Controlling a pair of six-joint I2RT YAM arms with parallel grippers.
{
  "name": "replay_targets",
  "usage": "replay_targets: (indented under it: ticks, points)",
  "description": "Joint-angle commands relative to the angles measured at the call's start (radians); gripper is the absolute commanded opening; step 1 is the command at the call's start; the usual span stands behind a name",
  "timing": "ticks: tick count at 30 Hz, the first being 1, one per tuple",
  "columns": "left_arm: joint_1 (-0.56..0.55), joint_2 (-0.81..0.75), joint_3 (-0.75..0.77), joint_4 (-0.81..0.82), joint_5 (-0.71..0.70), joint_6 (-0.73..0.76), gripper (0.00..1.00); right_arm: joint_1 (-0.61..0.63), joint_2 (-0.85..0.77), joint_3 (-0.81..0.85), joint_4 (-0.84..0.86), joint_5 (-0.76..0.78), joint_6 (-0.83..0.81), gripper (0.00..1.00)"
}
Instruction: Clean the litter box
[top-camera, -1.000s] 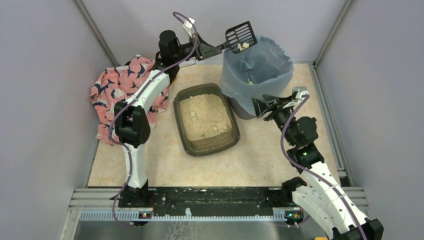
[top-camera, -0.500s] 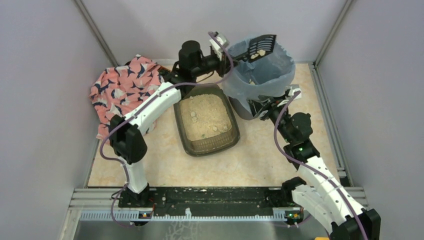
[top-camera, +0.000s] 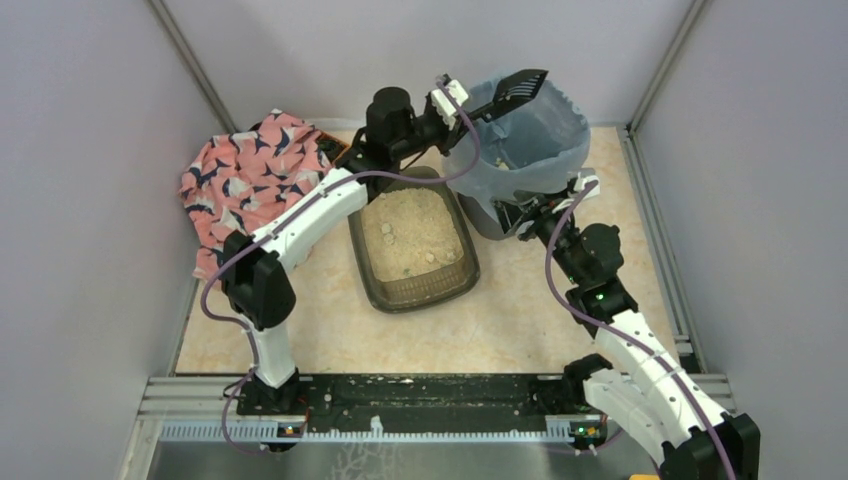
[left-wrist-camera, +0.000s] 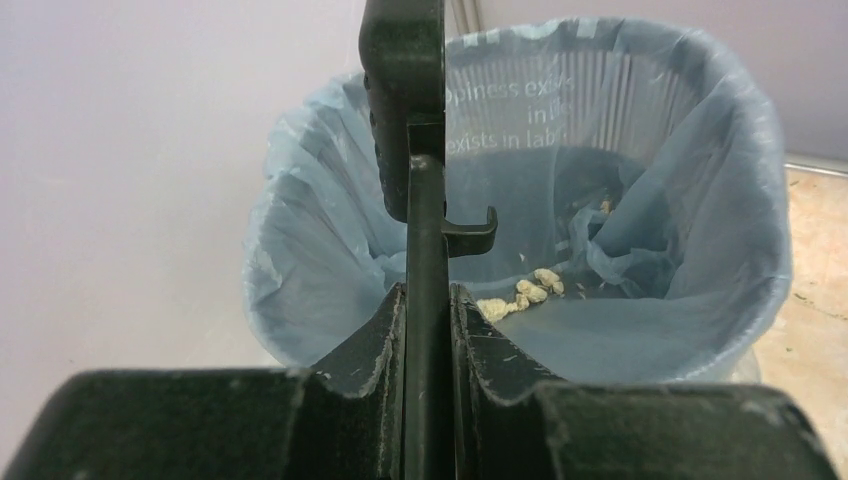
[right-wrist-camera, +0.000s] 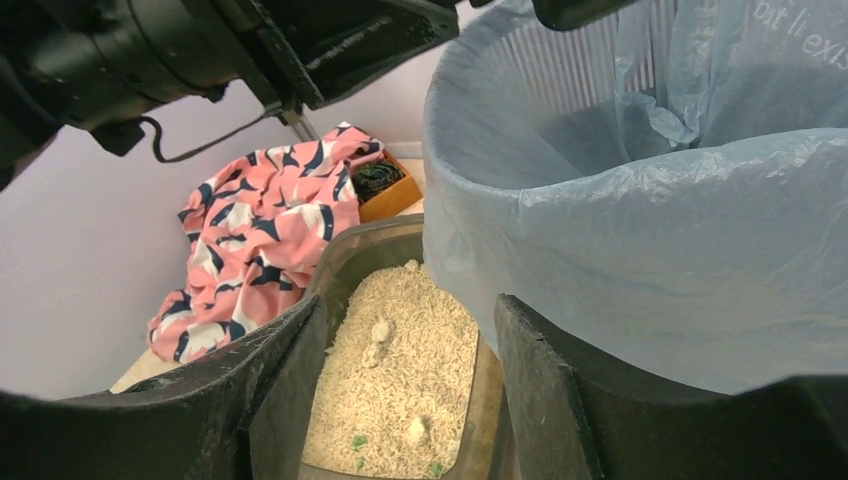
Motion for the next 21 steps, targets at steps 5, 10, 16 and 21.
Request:
replay_targets:
  ticks: [5,10,16,21]
  points:
    - [0.013,-0.028,-0.051,0.119,-0.113,-0.086,0.0,-0.019,-0.063,0.053,0.075,-0.02,0.024,0.63]
    - [0.097,-0.112,-0.097,0.194,-0.067,-0.336,0.0,-0.022,-0.071,0.125,0.05,-0.028,0.006,0.63]
    - [0.267,-0.267,-0.276,0.324,0.044,-0.657,0.0,-0.022,-0.007,0.113,0.018,-0.04,0.009,0.64]
    - [0.306,-0.428,-0.417,0.115,-0.151,-0.646,0.0,-0.02,0.161,0.233,-0.137,-0.139,-0.029,0.64]
